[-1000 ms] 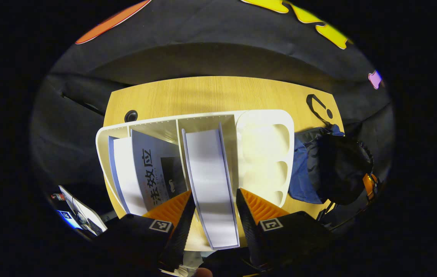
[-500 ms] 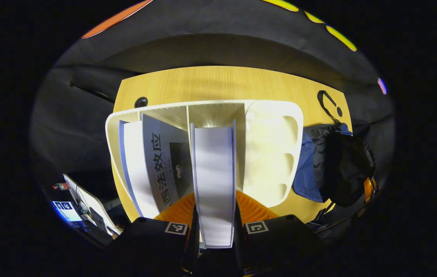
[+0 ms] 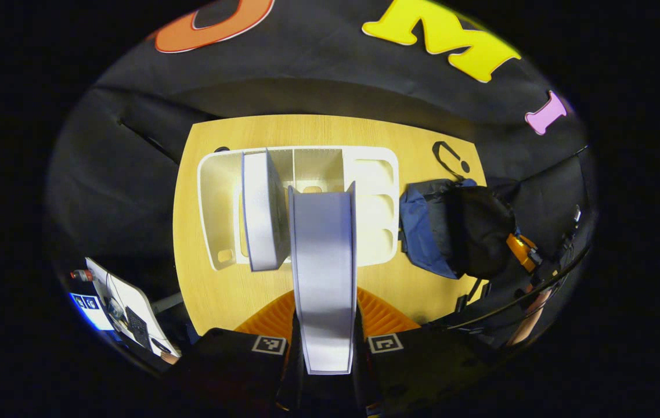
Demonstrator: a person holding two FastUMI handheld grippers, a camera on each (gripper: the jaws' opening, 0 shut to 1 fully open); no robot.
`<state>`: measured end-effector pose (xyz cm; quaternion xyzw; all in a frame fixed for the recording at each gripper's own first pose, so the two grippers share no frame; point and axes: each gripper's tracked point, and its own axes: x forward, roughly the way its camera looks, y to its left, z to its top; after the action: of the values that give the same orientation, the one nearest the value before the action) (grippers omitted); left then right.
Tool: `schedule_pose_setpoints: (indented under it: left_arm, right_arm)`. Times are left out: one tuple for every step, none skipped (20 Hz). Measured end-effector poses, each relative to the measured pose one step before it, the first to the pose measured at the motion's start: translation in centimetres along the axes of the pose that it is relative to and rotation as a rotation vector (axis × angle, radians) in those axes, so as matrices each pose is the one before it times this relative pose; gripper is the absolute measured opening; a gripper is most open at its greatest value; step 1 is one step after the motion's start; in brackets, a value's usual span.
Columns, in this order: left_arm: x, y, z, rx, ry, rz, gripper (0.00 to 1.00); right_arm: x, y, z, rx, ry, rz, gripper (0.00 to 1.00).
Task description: Open the schoolbag, grab two books from the bookshelf and put them into the schoolbag.
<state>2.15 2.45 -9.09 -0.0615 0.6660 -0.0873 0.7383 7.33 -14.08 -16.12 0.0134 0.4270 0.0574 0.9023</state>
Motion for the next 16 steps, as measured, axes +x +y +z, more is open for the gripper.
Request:
schedule_pose_setpoints:
  left_arm:
    - [-1.569, -0.404, -0.440, -0.02414, -0.01957, -0.02969, 0.41]
    - [-1.151, -0.584, -0.254, -0.01876, -0.01481, -0.03486, 0.37]
    - [-1.136, -0.678, -0.360, -0.02020, -0.01908, -0.03719, 0.37]
    - [-0.980, -0.936, -0.116, -0.01257, -0.02095, -0.03809, 0.37]
    - [-0.668, -1.169, 0.055, -0.00161, -0.02412, -0.04240, 0.37]
    - [-0.136, -1.231, -0.123, 0.00894, -0.02222, -0.04302, 0.36]
    - [0.184, -1.344, -0.136, 0.00413, -0.01572, -0.04100, 0.36]
    - [0.496, -1.462, -0.331, -0.01558, -0.01530, -0.04896, 0.36]
    - [0.789, -1.622, -0.113, -0.02096, -0.00866, -0.05729, 0.41]
    - [1.060, -1.290, -0.158, -0.02081, -0.00491, -0.04914, 0.36]
    - [1.253, -1.081, -0.028, -0.00552, -0.01107, -0.03932, 0.36]
    - [1.629, -0.527, -0.108, 0.01255, -0.01271, -0.03071, 0.36]
    - [1.665, -0.560, -0.201, 0.01196, -0.01365, -0.02258, 0.36]
    - [2.187, -0.343, -1.057, 0.00181, 0.00004, -0.02507, 0.36]
    - [2.256, -0.468, -0.937, -0.01649, 0.00135, -0.02955, 0.36]
    - [2.357, -0.287, -0.772, -0.01757, 0.00803, -0.02514, 0.36]
  right_arm:
    - [-0.062, -0.033, -0.013, 0.00448, 0.00013, 0.00343, 0.00]
    - [-0.009, -0.157, 0.003, 0.00630, -0.00233, -0.00042, 0.00]
    - [-0.005, -0.181, 0.077, 0.00786, -0.00173, -0.00123, 0.00]
    - [-0.072, -0.183, -0.032, 0.01091, -0.00311, 0.00043, 0.00]
    - [-0.059, -0.233, 0.048, 0.00904, -0.00359, -0.00230, 0.00]
    - [-0.107, -0.195, -0.013, 0.00914, -0.00377, 0.00003, 0.00]
    - [0.005, -0.076, 0.040, 0.00944, -0.00396, 0.00161, 0.00]
    - [-0.147, -0.119, -0.145, 0.00374, -0.00132, 0.00076, 0.00]
    - [-0.085, -0.138, -0.004, 0.00130, -0.00013, -0.00004, 0.00]
    - [0.004, -0.101, 0.006, -0.00044, -0.00318, -0.00377, 0.00]
    - [-0.181, -0.317, 0.114, -0.00318, -0.00175, -0.01227, 0.00]
    - [-0.227, -0.018, 0.199, 0.00077, -0.00871, 0.00057, 0.00]
    - [-0.141, 0.053, 0.092, -0.00032, -0.00256, 0.00172, 0.00]
    - [0.002, -0.077, 0.053, -0.00395, -0.00256, -0.00266, 0.00]
    - [-0.028, -0.148, 0.056, -0.00686, 0.00213, -0.00394, 0.00]
    - [-0.144, -0.048, 0.085, -0.00369, 0.00124, -0.00386, 0.00]
